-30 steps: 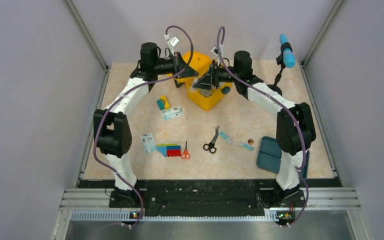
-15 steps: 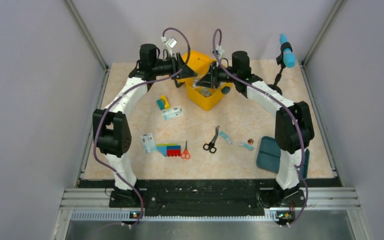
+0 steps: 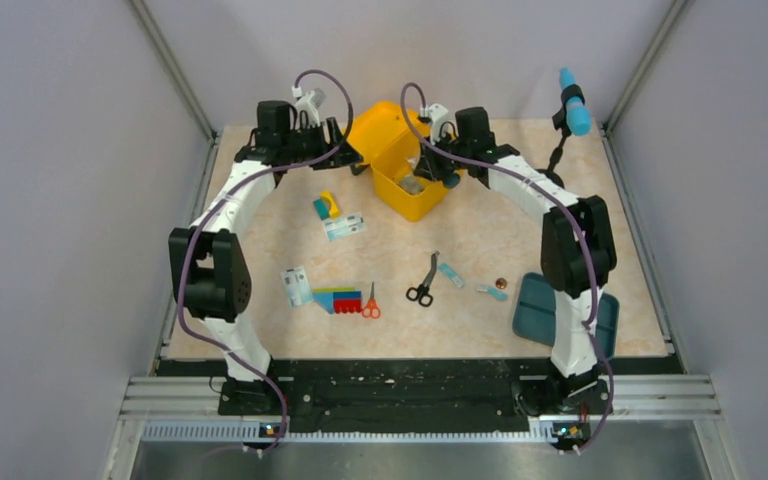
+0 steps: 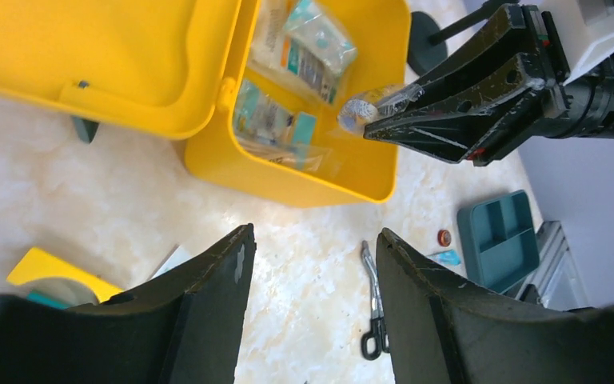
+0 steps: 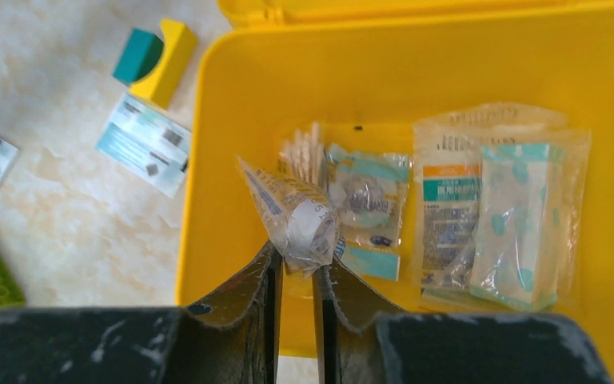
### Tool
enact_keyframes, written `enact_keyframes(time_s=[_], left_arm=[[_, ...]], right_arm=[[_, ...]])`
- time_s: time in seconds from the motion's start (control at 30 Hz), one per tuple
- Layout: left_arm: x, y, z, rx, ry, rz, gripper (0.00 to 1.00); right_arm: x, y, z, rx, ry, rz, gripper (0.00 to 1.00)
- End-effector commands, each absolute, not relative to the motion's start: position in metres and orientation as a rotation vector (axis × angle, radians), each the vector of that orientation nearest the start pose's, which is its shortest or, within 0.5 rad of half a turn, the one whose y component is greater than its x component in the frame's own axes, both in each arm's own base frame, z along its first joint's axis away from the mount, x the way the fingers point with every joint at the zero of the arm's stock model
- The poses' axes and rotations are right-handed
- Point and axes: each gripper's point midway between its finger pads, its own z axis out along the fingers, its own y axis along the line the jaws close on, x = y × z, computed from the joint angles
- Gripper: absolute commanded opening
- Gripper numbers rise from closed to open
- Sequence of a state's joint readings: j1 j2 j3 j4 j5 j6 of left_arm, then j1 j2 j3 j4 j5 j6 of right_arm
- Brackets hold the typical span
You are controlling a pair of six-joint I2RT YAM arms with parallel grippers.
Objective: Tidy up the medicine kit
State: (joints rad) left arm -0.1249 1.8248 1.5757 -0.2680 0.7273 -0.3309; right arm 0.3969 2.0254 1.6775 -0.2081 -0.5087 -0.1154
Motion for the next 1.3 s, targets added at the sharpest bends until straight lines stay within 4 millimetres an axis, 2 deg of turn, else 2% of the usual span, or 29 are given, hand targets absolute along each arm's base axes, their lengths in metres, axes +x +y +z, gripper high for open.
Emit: enact_keyframes(time_s=[0.0,0.23,0.43,0.57,0.67,0.73,0.97,1.13,1.27], left_arm=[[0.461,-0.176,0.247,0.29,2.068,-0.898,0.62],[0.461,-0.171,0.241,0.28,2.086,-0.862,0.62],[0.462,-0.167,0.237,0.252,2.108,-0.832,0.64],[0.457,-0.161,0.236,0.246,2.128,-0.797,0.68],[0.45,-0.155,0.231,0.25,2.145,-0.753,0.7],[0.446,-0.152,0.225,0.263,2.157,-0.735,0.7],[0.433,-0.148,0.211,0.32,2.195,-0.709,0.7],[0.43,-0.149,0.206,0.325,2.216,-0.712,0.69],[0.438,-0.161,0.221,0.273,2.187,-0.789,0.68]], right_arm=[[0.49,0.291,0.168,-0.899,1.946,0.604,0.21],[0.486,0.295,0.174,-0.886,1.947,0.594,0.45],[0.485,0.294,0.194,-0.879,1.908,0.587,0.49],[0.475,0.28,0.22,-0.911,1.86,0.51,0.52],[0.457,0.256,0.232,-0.9,1.869,0.455,0.54],[0.441,0.24,0.233,-0.899,1.893,0.449,0.54],[0.37,0.177,0.217,-0.927,2.039,0.405,0.53],[0.317,0.119,0.181,-0.932,2.216,0.29,0.54],[0.283,0.067,0.146,-0.847,2.412,0.262,0.53]])
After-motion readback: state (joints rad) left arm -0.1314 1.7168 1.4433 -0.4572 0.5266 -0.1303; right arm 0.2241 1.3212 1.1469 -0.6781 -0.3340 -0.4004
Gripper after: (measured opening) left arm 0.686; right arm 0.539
